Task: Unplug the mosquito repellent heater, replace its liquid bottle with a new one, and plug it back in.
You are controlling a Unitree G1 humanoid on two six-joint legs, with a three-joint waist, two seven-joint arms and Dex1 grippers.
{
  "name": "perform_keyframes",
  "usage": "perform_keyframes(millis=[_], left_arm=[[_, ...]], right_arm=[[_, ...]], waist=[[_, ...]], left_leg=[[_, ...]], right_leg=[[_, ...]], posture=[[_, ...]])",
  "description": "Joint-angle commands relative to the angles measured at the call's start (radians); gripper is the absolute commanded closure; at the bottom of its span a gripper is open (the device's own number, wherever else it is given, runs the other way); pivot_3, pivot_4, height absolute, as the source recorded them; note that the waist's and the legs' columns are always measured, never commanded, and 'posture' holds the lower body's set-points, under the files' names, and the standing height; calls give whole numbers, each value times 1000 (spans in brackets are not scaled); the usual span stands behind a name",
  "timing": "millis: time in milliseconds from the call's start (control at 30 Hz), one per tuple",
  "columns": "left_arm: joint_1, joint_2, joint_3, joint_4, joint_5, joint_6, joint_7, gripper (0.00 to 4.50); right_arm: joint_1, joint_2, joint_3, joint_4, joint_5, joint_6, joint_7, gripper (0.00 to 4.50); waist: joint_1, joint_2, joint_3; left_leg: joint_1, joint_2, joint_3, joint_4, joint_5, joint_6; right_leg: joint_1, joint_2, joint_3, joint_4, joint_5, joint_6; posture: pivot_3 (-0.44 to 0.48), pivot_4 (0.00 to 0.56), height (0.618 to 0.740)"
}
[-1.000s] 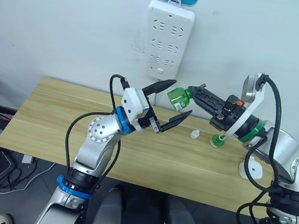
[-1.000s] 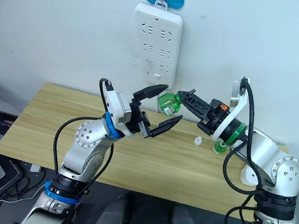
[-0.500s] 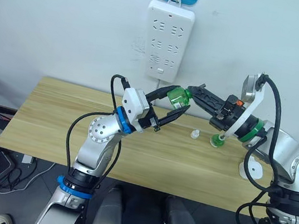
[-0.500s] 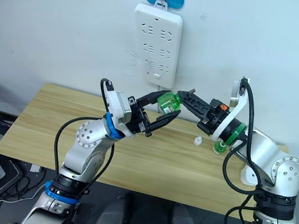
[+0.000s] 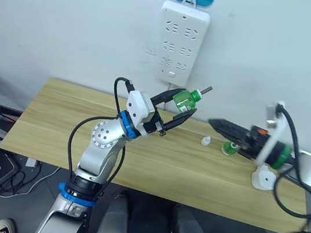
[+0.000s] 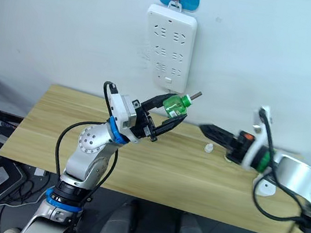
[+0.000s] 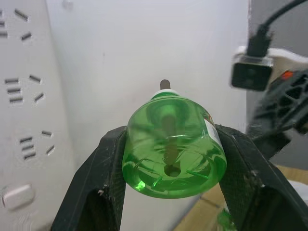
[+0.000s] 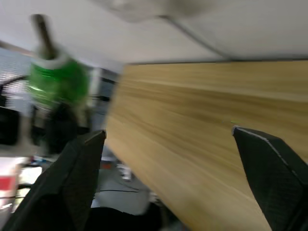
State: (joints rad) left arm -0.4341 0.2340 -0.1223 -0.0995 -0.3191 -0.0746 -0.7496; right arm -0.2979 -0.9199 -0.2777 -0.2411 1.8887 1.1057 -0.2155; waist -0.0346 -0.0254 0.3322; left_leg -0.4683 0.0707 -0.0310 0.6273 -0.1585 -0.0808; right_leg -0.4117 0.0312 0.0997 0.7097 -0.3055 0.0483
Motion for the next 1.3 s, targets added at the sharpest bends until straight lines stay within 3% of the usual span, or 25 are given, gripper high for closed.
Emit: perform_keyframes(millis=[33,133,333,733,1300], left_arm=[[31,10,-7,-62,-71,104,-14,2249],[51,19,-17,-73,-88,152,-34,2249],[54,5,-28,-93,-71,159,-20,2249],[96,19,-29,-142,-50,169,9,2249],[90,36,-43,-179,-50,204,7,2249]], right_arm=[[102,-159,33,-47,-377,-13,118,37],[174,-260,159,-68,-693,-82,243,37],[144,-213,217,83,-962,-98,287,37],[64,-41,181,180,-1138,32,344,37],[-37,44,216,352,-1338,77,514,37]], waist=[[-3,1,0],[-11,1,-1],[-20,1,-1],[-14,1,-1],[-8,1,-1]], left_leg=[[0,0,0,0,0,0],[2,1,0,0,0,0],[1,1,2,1,1,1],[1,0,2,1,1,1],[2,0,2,1,1,1]], right_leg=[[0,0,0,0,-1,2],[0,1,0,1,-1,3],[0,1,2,1,-1,3],[0,0,2,1,-1,4],[0,0,2,1,-1,4]], posture=[[-69,294,740],[-70,297,740],[-53,296,740],[-13,301,740],[-9,312,740]])
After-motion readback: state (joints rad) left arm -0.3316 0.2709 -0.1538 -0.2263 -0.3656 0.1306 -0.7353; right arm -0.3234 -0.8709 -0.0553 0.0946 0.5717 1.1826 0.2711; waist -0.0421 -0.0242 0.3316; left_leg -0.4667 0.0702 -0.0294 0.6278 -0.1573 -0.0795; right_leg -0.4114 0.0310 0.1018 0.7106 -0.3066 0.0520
